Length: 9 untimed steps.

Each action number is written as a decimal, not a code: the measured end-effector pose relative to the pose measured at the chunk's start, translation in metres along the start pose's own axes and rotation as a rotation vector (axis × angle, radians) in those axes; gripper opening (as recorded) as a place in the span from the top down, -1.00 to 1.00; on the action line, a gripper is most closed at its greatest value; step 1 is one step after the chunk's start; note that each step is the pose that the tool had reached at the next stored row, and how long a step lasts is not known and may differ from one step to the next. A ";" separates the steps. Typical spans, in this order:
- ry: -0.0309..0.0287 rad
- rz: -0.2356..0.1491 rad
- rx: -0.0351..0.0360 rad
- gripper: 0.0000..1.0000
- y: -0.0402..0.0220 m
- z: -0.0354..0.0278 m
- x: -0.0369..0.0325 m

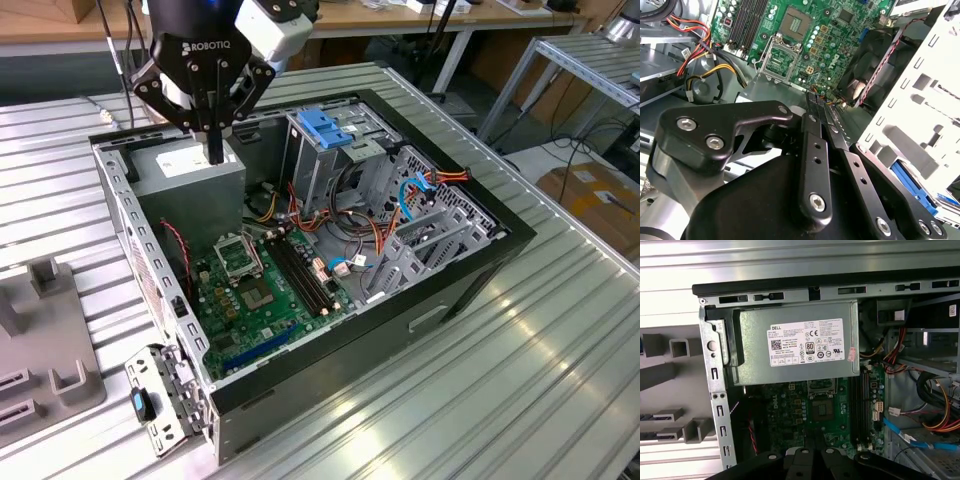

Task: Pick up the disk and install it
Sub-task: 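Reach for the disk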

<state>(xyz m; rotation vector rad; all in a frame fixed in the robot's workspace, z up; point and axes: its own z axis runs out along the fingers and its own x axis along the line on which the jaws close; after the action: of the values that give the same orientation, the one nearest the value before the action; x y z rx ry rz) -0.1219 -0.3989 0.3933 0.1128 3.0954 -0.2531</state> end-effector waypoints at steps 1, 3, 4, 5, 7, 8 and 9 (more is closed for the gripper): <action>0.0000 0.000 0.0010 0.79 0.0000 0.0000 0.0000; -0.0003 0.000 0.0042 0.79 0.0000 0.0000 0.0000; -0.0004 0.000 0.0052 0.79 0.0000 0.0000 0.0000; -0.0004 0.000 0.0062 0.79 0.0000 0.0000 0.0000; -0.0006 0.000 0.0077 0.79 0.0000 0.0000 0.0000; -0.0006 0.000 0.0087 0.79 0.0000 0.0000 0.0000; -0.0007 0.000 0.0098 0.79 0.0000 0.0000 0.0000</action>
<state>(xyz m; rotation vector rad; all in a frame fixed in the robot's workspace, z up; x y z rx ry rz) -0.1220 -0.3989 0.3933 0.1126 3.0938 -0.2683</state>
